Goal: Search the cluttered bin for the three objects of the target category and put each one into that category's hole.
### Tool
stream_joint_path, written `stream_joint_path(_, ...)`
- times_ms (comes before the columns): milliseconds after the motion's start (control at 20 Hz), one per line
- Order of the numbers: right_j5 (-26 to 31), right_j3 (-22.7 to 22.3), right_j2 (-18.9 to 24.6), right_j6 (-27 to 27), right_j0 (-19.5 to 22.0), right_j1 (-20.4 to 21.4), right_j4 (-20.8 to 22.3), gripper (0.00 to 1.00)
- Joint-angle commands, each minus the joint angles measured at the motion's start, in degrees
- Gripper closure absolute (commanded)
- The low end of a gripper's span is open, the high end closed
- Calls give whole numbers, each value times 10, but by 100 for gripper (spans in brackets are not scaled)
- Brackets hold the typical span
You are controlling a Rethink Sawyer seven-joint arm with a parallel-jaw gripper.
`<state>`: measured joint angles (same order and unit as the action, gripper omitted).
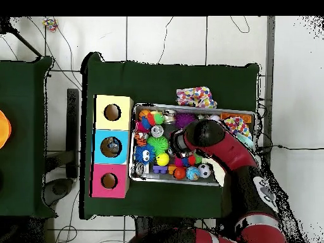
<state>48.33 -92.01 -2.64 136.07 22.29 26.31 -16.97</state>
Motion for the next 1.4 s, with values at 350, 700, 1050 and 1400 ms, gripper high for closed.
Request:
stream_joint_path(350, -131, -87, 118, -21, 76, -26, -34, 0)
stream_joint_path(700, -175, -82, 116, -6, 71, -38, 1, 0)
stream_joint_path(1050, -236, -63, 71, 8, 36, -52, 46, 0)
stream_joint_path(1400, -230, -69, 58, 24, 21, -47, 63, 0)
